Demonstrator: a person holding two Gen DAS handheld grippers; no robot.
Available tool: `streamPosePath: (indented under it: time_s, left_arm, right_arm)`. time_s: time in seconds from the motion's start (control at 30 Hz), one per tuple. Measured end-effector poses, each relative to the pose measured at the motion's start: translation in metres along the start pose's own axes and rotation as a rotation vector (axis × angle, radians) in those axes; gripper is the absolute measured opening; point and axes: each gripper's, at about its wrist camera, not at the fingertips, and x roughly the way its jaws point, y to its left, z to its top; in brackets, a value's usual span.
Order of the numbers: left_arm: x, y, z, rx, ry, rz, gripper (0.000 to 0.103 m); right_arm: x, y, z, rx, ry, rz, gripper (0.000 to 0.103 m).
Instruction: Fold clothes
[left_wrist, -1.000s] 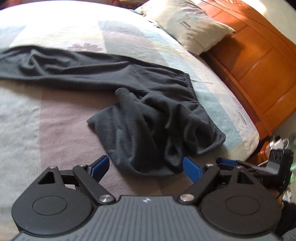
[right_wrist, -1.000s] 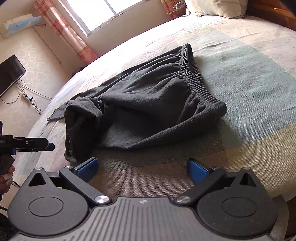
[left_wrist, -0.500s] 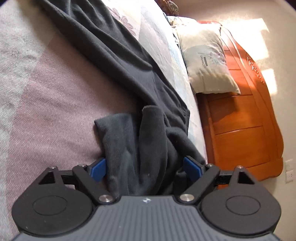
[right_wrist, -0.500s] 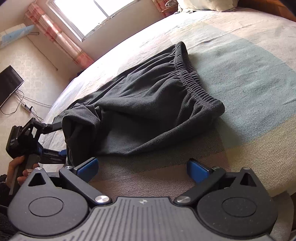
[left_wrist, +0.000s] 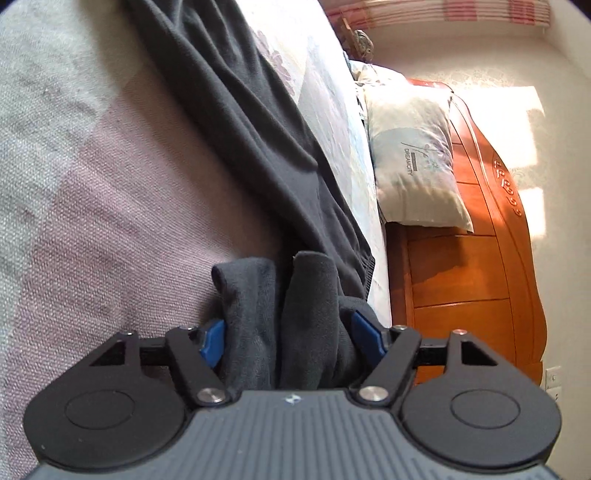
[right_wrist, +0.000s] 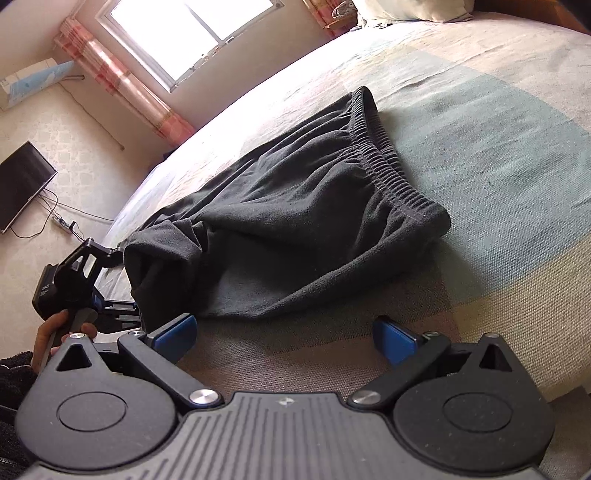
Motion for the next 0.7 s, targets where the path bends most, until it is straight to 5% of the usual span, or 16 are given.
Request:
streamPosePath:
  time_s: [0.23,0.4,0.7]
  left_arm:
    - [0.016,-0.01,0.009,0.091,-0.011,0.043,0.058]
    - [0.005,0.015,-0.002,-0.026,-0.043,0.08,0.015]
    - [-0.04,-0.034,-0.016,0.086,-0.16,0.092,0.009]
  right_arm:
    - [-0.001,0.0,-0.002,0.016,-0.017,0.006,0.103]
    - [-0.001,0.003,-0.003,-0.004,-0.014,-0.01,0.103]
    - [0.0,0.009,-0.004,-0.024,-0.002,-0.04,0.103]
